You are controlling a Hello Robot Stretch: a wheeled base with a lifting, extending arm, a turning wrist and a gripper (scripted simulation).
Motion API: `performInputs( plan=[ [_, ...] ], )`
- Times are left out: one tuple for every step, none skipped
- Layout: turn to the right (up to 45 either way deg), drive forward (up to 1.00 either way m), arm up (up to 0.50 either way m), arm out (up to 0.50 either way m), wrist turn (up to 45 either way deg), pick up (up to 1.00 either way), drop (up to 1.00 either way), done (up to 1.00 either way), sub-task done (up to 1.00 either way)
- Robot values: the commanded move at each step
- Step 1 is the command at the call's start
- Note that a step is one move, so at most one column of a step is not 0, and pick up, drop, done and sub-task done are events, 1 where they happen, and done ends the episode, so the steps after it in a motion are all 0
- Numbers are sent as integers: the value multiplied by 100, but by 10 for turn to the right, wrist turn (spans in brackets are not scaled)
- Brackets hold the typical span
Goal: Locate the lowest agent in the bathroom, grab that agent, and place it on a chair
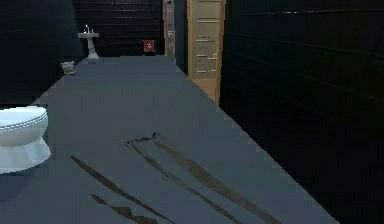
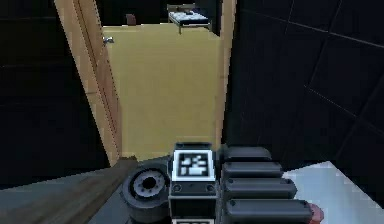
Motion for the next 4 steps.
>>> performInputs(
  plan=[
    [0, 100, 0, 0, 0, 0, 0, 0, 0],
    [0, 100, 0, 0, 0, 0, 0, 0, 0],
    [-30, 0, 0, 0, 0, 0, 0, 0, 0],
    [-60, 0, 0, 0, 0, 0, 0, 0, 0]
  ],
)
